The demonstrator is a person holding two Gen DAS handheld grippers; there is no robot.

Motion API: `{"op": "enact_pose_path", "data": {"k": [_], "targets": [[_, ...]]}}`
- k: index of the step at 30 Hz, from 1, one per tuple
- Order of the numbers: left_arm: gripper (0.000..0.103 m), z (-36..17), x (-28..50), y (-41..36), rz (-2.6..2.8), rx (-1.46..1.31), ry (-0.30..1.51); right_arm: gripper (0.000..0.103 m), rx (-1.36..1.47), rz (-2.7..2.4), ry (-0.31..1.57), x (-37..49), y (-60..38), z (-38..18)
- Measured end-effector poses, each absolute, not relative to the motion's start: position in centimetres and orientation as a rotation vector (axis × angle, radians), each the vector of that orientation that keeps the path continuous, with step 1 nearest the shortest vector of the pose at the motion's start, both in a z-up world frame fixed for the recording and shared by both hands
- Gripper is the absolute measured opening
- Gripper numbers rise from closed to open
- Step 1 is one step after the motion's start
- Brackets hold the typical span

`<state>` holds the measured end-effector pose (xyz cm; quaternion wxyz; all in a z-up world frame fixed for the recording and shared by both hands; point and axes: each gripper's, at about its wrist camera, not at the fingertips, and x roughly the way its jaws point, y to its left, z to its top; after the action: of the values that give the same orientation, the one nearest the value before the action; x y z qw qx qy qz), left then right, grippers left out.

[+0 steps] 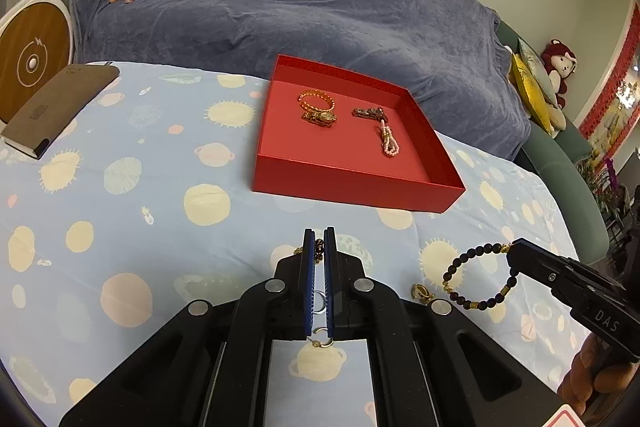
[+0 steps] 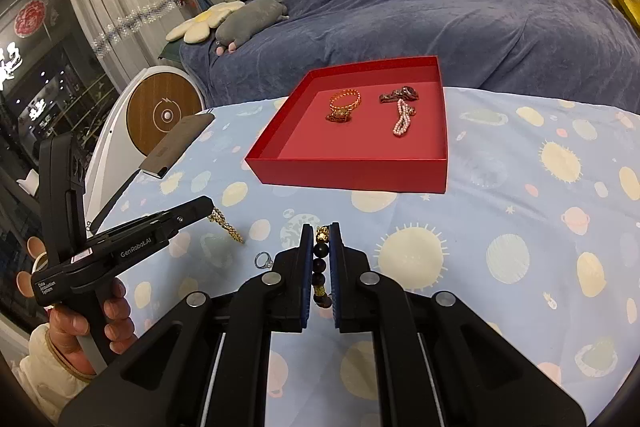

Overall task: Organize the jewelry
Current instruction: 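Carry brooch and bracelet into the red box and open both tools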

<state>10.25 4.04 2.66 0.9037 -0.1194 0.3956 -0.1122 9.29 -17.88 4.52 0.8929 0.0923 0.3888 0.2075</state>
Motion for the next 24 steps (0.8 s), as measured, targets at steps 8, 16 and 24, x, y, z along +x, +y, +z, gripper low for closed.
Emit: {"op": "enact_pose_path", "data": {"k": [8, 16, 24], "targets": [[0.002, 5.3, 10.1, 3.6, -0.255, -0.239, 0.767, 0.007, 0.190, 0.439, 0.792, 9.0, -17.8, 5.0], [0.002, 6.8, 11.0, 3.1, -0.239, -0.211, 0.748, 0.007, 0.185, 0.433, 0.758, 9.4, -17.8, 6.6], [0.002, 8.5, 14.1, 1.9, -0.257, -0.170, 0.745, 0.007, 0.165, 0.407, 0.746, 12.0, -18.1, 8.1]]}}
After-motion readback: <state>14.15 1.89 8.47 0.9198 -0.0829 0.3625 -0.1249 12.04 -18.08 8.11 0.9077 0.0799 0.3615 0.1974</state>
